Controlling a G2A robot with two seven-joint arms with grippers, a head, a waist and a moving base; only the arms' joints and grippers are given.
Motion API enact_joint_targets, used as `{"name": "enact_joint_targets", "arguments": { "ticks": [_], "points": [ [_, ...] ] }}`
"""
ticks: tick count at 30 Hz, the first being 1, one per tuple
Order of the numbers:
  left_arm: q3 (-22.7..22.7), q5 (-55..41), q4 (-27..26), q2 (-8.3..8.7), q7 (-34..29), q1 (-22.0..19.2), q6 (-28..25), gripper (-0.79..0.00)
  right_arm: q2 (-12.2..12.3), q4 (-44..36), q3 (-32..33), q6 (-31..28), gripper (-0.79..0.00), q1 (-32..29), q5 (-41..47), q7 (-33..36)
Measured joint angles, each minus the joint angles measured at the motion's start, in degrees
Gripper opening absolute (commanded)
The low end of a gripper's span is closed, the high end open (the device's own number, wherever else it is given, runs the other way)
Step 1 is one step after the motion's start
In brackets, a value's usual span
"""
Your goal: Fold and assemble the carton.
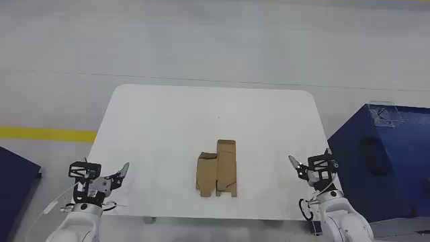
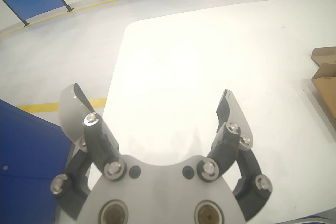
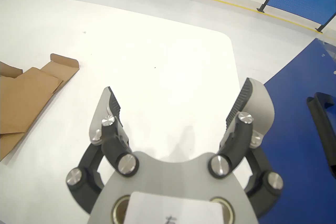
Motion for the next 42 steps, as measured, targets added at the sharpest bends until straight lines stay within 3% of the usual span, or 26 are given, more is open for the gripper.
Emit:
{"name": "enact_joint_targets", "arguments": {
  "ticks": [17, 21, 23, 25, 28, 33, 37, 42],
  "points": [
    [0.3, -1.0, -0.8, -0.09, -0.9, -0.8, -0.4, 0.0, 0.0, 0.0, 0.0, 0.0, 0.0, 0.0, 0.0, 0.0],
    [1.4, -11.4, -5.2, -0.32, -13.7, -3.7, -7.6, 0.0, 0.0, 0.0, 0.0, 0.0, 0.0, 0.0, 0.0, 0.0],
    [1.2, -25.4, -7.3, -0.37, -24.7, -6.0, -11.5, 0.0, 0.0, 0.0, 0.0, 0.0, 0.0, 0.0, 0.0, 0.0],
    [1.1, -42.2, -7.2, -0.17, -37.4, -10.0, -12.2, 0.0, 0.0, 0.0, 0.0, 0.0, 0.0, 0.0, 0.0, 0.0],
    [3.5, -62.5, -3.0, -0.07, -53.1, -18.1, -9.3, 0.0, 0.0, 0.0, 0.0, 0.0, 0.0, 0.0, 0.0, 0.0],
    [12.0, -82.2, 10.3, -0.82, -68.3, -31.9, -6.3, 0.0, 0.0, 0.0, 0.0, 0.0, 0.0, 0.0, 0.0, 0.0],
    [19.5, -81.3, 19.4, -1.82, -69.2, -38.6, -8.0, 0.0, 0.0, 0.0, 0.0, 0.0, 0.0, 0.0, 0.0, 0.0],
    [27.1, -75.9, 26.9, -3.06, -65.0, -42.3, -10.6, 0.0, 0.0, 0.0, 0.0, 0.0, 0.0, 0.0, 0.0, 0.0]
  ]
}}
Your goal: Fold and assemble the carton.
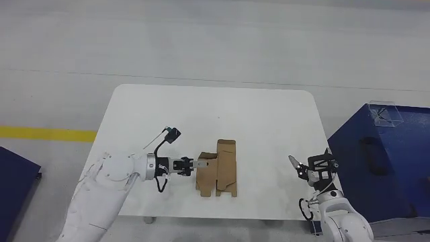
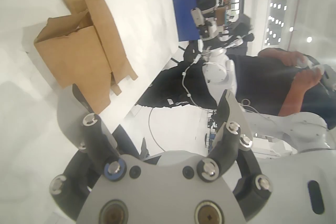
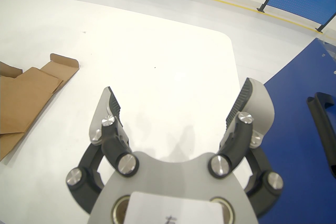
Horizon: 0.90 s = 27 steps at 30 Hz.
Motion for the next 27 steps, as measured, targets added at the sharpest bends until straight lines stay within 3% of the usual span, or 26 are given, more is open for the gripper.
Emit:
{"name": "enact_joint_targets", "arguments": {
  "ticks": [2, 4, 6, 10, 13, 17, 19, 20, 22, 27],
  "points": [
    [2.3, 1.5, 2.8, -0.53, 2.6, -1.3, -0.6, 0.0, 0.0, 0.0, 0.0, 0.0, 0.0, 0.0, 0.0, 0.0],
    [3.9, 1.6, 5.4, -0.99, 3.9, -2.7, -0.5, -0.074, 0.0, 0.0, 0.0, 0.0, 0.0, 0.0, 0.0, 0.0],
    [5.2, 2.6, 7.7, -1.3, 4.4, -4.0, -0.5, -0.089, 0.0, 0.0, 0.0, 0.0, 0.0, 0.0, 0.0, 0.0],
    [7.6, 3.8, 12.9, -2.04, 5.8, -6.3, -1.1, -0.062, 0.0, 0.0, 0.0, 0.0, 0.0, 0.0, 0.0, 0.0],
    [9.7, 4.0, 15.4, -2.74, 6.2, -7.6, -1.8, -0.08, 0.0, 0.0, 0.0, 0.0, 0.0, 0.0, 0.0, 0.0],
    [12.7, 5.3, 17.9, -3.78, 7.7, -9.0, -2.2, -0.169, 0.0, 0.0, 0.0, 0.0, 0.0, 0.0, 0.0, 0.0],
    [13.8, 5.0, 19.6, -4.33, 8.0, -10.1, -1.8, -0.126, 0.0, 0.0, 0.0, 0.0, 0.0, 0.0, 0.0, 0.0],
    [14.2, 4.8, 20.5, -4.59, 8.1, -10.6, -1.4, -0.154, 0.0, 0.0, 0.0, 0.0, 0.0, 0.0, 0.0, 0.0],
    [15.1, 3.1, 22.8, -5.27, 7.6, -11.7, -0.5, -0.785, 0.0, 0.0, 0.0, 0.0, 0.0, 0.0, 0.0, 0.0],
    [16.9, 0.9, 27.6, -6.66, 6.7, -14.4, -2.0, -0.785, 0.0, 0.0, 0.0, 0.0, 0.0, 0.0, 0.0, 0.0]
  ]
}}
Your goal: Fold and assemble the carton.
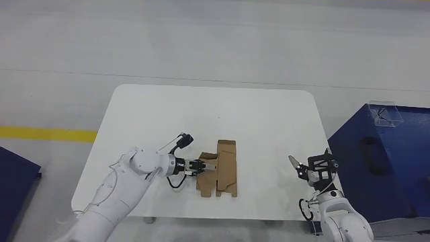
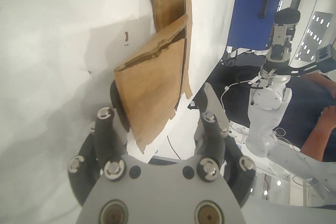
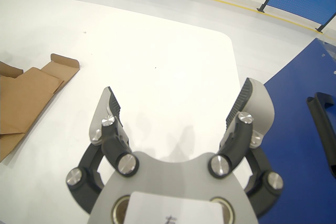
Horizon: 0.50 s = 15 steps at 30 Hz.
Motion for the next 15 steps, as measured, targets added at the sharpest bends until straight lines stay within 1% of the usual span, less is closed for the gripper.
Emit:
{"name": "enact_joint_targets", "arguments": {
  "ticks": [3, 6, 9, 11, 15],
  "points": [
    [-0.1, -2.4, 1.1, -0.51, 0.2, -0.6, -2.9, -0.785, 0.0, 0.0, 0.0, 0.0, 0.0, 0.0, 0.0, 0.0],
    [-2.1, -6.1, -0.1, -0.1, -2.1, -0.7, -5.8, -0.785, 0.0, 0.0, 0.0, 0.0, 0.0, 0.0, 0.0, 0.0],
    [-5.3, -11.0, -4.2, 0.94, -6.6, 0.0, -6.9, -0.785, 0.0, 0.0, 0.0, 0.0, 0.0, 0.0, 0.0, 0.0],
    [-7.9, -13.4, -8.2, 1.9, -9.0, 1.3, -6.6, -0.785, 0.0, 0.0, 0.0, 0.0, 0.0, 0.0, 0.0, 0.0],
    [-12.4, -13.7, -17.2, 3.64, -9.1, 4.7, -4.5, -0.785, 0.0, 0.0, 0.0, 0.0, 0.0, 0.0, 0.0, 0.0]
  ]
}}
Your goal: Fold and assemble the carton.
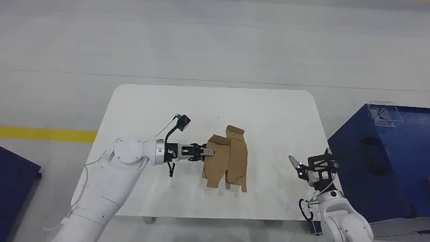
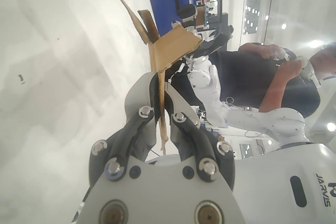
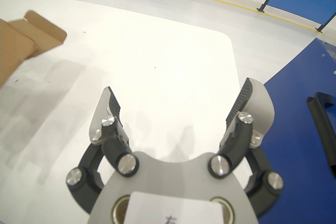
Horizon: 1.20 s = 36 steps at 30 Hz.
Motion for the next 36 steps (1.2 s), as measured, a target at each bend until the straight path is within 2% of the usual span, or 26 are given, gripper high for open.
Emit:
{"name": "enact_joint_targets", "arguments": {
  "ticks": [2, 5, 14, 16, 18, 19, 21, 24, 28, 32, 33, 34, 35, 36],
  "points": [
    [-1.8, 0.4, -4.4, 0.72, 0.4, 2.0, 1.5, -0.785, 0.0, 0.0, 0.0, 0.0, 0.0, 0.0, 0.0, 0.0],
    [-3.5, 0.7, -8.3, 1.41, 0.7, 4.2, 3.1, -0.785, 0.0, 0.0, 0.0, 0.0, 0.0, 0.0, 0.0, 0.0],
    [-3.6, 0.8, -8.5, 1.43, 0.7, 4.3, 3.2, -0.785, 0.0, -0.1, 0.0, -0.1, 0.0, 0.0, 0.1, 0.1],
    [-3.6, 0.6, -8.6, 1.43, 0.8, 4.4, 3.2, -0.785, 0.0, -2.2, 0.4, -3.1, 0.0, -0.7, 3.2, 2.4],
    [-3.4, -0.7, -9.2, 1.4, 1.0, 5.3, 3.7, -0.785, 0.0, -5.3, 2.3, -8.3, 0.0, -1.6, 10.4, 6.9],
    [-3.4, -1.5, -9.6, 1.45, 0.9, 5.8, 3.7, -0.785, 0.1, -7.1, 3.6, -11.7, 0.0, -2.1, 17.5, 10.6],
    [-3.4, -3.1, -10.1, 1.51, 0.6, 6.8, 3.0, -0.785, 0.1, -9.1, 5.7, -14.6, 0.0, -2.0, 30.7, 16.9],
    [-3.3, -5.7, -10.1, 1.48, 0.1, 8.0, 1.9, -0.785, 0.2, -9.7, 5.9, -12.7, 0.0, -0.7, 47.8, 27.4],
    [-2.7, -10.1, -9.3, 1.29, -0.9, 8.9, -0.1, -0.785, 1.0, -5.1, 6.3, -5.9, 0.0, 6.0, 73.7, 49.7],
    [-2.5, -14.3, -8.7, 1.13, -2.0, 9.3, -1.2, -0.785, 1.4, 2.7, 3.4, -1.6, 0.0, 13.4, 87.4, 65.2],
    [-2.5, -15.4, -8.5, 1.12, -2.7, 9.3, -1.1, -0.785, 1.5, 4.7, 2.5, -1.7, -0.031, 14.9, 89.5, 68.1],
    [-2.5, -15.9, -8.3, 1.12, -3.2, 9.1, -1.0, -0.785, 1.5, 6.0, 1.9, -2.2, -0.256, 15.8, 90.5, 69.1],
    [-2.4, -16.0, -8.2, 1.13, -3.5, 9.0, -1.1, -0.785, 1.4, 7.1, 1.1, -2.6, -0.437, 16.3, 91.4, 69.6],
    [-2.2, -15.4, -8.2, 1.14, -3.4, 8.9, -1.3, -0.785, 1.4, 8.3, 0.2, -3.2, -0.496, 16.8, 92.7, 70.4]
  ]
}}
